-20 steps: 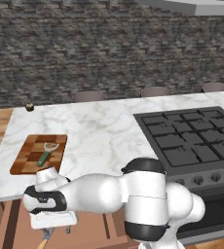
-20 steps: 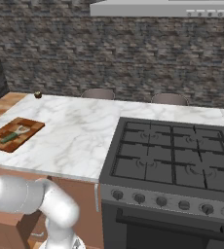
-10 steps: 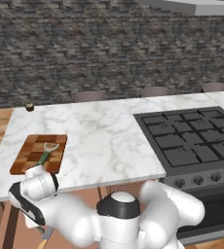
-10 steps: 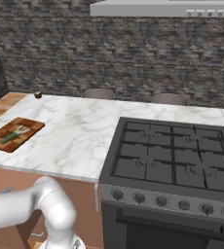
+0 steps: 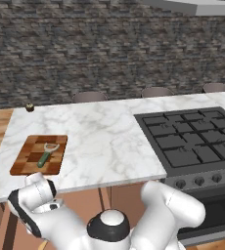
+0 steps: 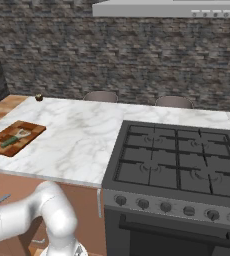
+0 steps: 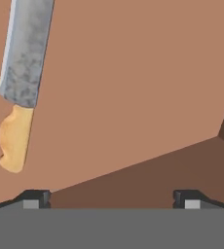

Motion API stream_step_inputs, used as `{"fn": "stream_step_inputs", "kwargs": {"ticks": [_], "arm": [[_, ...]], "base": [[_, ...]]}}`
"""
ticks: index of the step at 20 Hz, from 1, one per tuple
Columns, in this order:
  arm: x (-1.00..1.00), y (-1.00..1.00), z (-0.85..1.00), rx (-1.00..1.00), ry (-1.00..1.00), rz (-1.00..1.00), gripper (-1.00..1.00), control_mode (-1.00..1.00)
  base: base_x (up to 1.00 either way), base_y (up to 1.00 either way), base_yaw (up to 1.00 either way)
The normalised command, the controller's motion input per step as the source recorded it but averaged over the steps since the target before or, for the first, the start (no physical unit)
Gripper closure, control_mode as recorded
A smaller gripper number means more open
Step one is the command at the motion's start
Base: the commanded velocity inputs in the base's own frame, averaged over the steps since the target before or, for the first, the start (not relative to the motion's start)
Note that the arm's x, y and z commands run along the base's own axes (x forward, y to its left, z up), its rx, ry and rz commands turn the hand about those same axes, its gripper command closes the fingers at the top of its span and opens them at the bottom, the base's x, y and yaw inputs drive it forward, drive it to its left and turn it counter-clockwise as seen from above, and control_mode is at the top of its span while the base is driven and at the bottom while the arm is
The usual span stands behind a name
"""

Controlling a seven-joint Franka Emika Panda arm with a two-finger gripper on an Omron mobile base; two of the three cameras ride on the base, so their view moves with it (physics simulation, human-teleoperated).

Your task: Open the drawer on the left and place the cutting tools on the cutting board.

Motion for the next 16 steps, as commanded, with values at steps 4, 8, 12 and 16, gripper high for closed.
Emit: {"fn": "stream_step_inputs", "kwargs": {"ticks": [4, 8, 12, 16], "arm": [[0.0, 0.03, -0.15, 0.0, -0.04, 0.0, -1.0, -1.0], [0.0, 0.04, -0.26, 0.0, -0.09, 0.0, -1.0, -1.0], [0.0, 0.1, -0.19, 0.0, -0.16, 0.0, -1.0, -1.0], [0.0, 0.15, -0.11, 0.0, -0.17, 0.0, -1.0, -1.0]], "base": [[0.0, 0.0, 0.0], [0.0, 0.0, 0.0], [0.0, 0.0, 0.0], [0.0, 0.0, 0.0]]}}
